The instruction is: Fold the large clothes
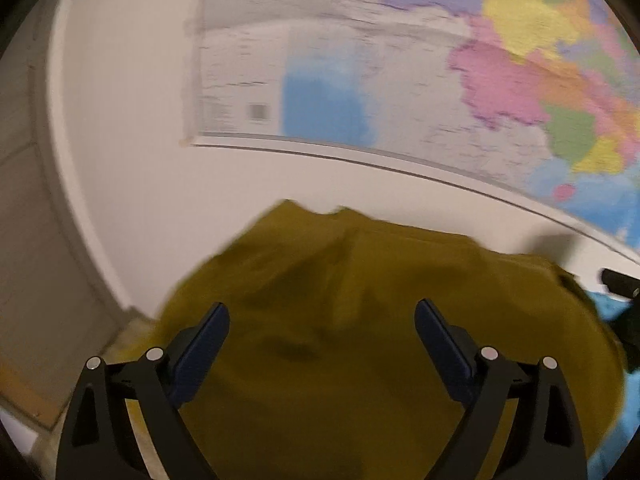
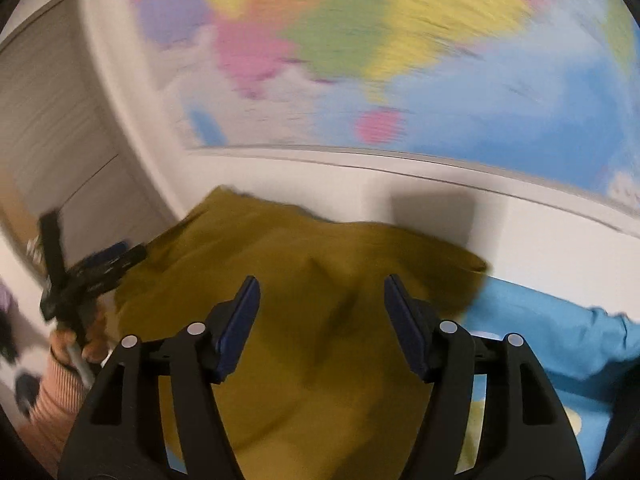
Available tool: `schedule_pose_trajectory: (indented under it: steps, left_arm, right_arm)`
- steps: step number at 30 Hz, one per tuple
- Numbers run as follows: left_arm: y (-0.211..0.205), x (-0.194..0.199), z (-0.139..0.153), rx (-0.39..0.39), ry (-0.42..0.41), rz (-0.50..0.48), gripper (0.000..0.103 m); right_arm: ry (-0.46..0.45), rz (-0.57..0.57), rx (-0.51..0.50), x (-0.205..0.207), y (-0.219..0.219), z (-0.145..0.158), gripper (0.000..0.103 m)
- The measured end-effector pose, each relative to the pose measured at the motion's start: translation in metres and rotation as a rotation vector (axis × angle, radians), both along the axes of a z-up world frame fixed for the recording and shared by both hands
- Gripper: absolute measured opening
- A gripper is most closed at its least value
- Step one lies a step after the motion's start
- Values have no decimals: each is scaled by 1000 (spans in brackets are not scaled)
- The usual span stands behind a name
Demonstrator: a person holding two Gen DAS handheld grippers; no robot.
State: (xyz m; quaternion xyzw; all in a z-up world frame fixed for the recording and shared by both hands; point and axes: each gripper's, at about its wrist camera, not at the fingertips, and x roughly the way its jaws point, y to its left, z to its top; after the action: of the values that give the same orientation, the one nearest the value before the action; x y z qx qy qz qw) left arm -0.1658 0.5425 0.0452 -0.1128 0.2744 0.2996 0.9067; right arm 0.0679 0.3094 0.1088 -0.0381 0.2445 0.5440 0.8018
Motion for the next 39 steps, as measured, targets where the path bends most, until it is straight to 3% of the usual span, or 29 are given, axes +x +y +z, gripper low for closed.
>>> schedule_pose_trajectory:
  steps: [2, 6, 11, 16, 22, 25, 28, 31, 39]
  left_arm:
    - [-7, 9, -6, 11, 23, -10, 91]
    - [-7, 26, -37, -39, 75, -17, 92]
    - [-14, 17, -41, -38, 58, 6, 91]
    - [-38, 1, -29, 15, 30, 19, 91]
    - [-85, -10, -23, 51, 1, -45, 91]
    - [-107, -8, -28, 89, 8, -83, 91]
    - [-113, 2, -40, 67, 29, -107, 91]
    - [-114, 10, -49, 86, 41, -93, 94]
    - [-124, 5, -45, 106, 32, -67, 94]
  right_arm:
    - [-30, 59, -26, -18, 10, -7, 65]
    - [-105, 90, -146, -37, 32, -43, 66]
    - [-72, 89, -103, -34, 19, -43, 66]
    - [-97, 99, -49, -50, -16, -34, 69]
    - [-124, 87, -19, -65, -46, -41, 70]
    - [-147, 80, -54, -69, -51, -53, 70]
    - [-109, 43, -97, -53, -43, -73, 71]
    - [-28, 39, -80, -40, -42, -84, 71]
    - [-15, 24, -39, -51, -55, -72, 71]
